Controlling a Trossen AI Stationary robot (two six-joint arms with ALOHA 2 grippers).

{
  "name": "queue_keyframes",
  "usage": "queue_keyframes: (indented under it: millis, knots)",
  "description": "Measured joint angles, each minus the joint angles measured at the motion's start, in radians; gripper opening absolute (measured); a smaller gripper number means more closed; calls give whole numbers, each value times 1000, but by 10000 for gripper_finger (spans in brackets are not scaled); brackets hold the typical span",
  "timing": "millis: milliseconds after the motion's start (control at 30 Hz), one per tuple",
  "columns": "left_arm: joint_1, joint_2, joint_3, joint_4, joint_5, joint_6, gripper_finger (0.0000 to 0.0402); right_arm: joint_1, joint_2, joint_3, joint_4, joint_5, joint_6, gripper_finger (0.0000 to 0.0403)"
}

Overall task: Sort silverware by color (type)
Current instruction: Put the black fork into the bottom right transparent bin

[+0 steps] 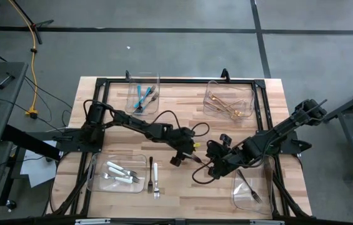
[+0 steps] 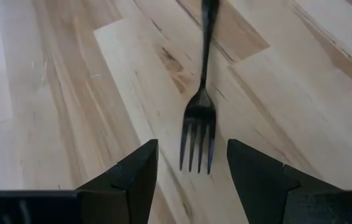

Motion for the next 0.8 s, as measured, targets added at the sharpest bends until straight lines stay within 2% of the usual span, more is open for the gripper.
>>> queue_keyframes:
  millis: [433, 800]
  knots:
    - [0, 75, 1, 52, 3, -29, 186, 0, 0, 0, 3, 0, 0, 0]
    - [1, 88, 1, 69, 6, -35, 181, 0, 0, 0, 4, 0, 0, 0]
